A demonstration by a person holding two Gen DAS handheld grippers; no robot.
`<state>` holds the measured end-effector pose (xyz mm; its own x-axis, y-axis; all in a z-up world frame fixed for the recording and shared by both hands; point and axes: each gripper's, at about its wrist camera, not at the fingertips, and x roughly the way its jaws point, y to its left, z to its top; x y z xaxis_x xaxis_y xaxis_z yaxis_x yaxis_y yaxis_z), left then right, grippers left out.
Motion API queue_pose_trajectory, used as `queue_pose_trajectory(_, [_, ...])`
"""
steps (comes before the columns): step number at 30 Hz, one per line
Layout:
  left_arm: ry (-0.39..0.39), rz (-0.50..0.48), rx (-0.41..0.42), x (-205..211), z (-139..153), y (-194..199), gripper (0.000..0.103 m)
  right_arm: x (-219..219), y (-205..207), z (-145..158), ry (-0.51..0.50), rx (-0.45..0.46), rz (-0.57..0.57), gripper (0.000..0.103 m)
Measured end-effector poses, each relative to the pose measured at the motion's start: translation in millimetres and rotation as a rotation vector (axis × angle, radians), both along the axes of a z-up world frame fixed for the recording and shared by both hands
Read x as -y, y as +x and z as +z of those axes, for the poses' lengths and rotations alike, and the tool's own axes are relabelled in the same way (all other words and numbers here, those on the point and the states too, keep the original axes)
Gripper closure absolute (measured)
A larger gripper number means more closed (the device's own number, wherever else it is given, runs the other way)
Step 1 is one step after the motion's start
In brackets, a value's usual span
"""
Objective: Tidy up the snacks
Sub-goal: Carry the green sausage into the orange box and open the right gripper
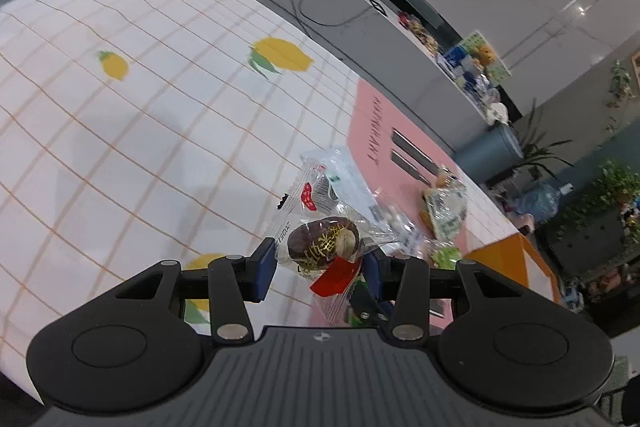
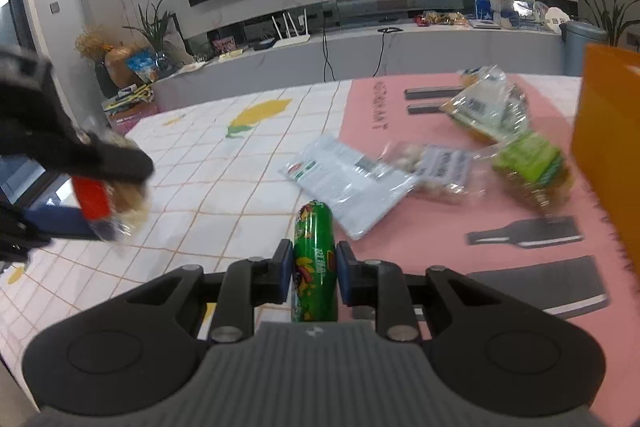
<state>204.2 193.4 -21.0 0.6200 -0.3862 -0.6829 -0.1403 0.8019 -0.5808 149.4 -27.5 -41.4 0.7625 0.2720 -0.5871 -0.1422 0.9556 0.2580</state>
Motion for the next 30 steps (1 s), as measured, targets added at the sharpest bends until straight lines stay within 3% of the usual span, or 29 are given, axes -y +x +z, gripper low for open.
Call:
queue_pose_trajectory(4, [0.015,-0.047,0.034,11,6,-4,0.052,28,-10,24,0.041,0.021,0.006,0.082])
queue_pose_trajectory(9, [-0.028,-0.125,0.050,28,9,-8,0.052,68,-25,59,0.039,0.081,-0.004,0.082])
queue_pose_trajectory(13, [0.007,-0.181,0.081,50,14,-17,0.052,103,-40,89,0.050,0.142,-0.041,0.082])
queue_pose_trajectory(17, [0.020,-0.245,0.114,74,21,-29,0.053,147,-54,113,0.110,0.135,-0.167,0.082])
queue_pose_trajectory(24, [0.016,-0.310,0.157,107,35,-39,0.053,221,-63,124,0.199,0.132,-0.327,0.082])
queue_pose_trajectory(30, [0.005,-0.402,0.186,149,40,-32,0.053,267,-44,103,0.276,0.058,-0.374,0.082])
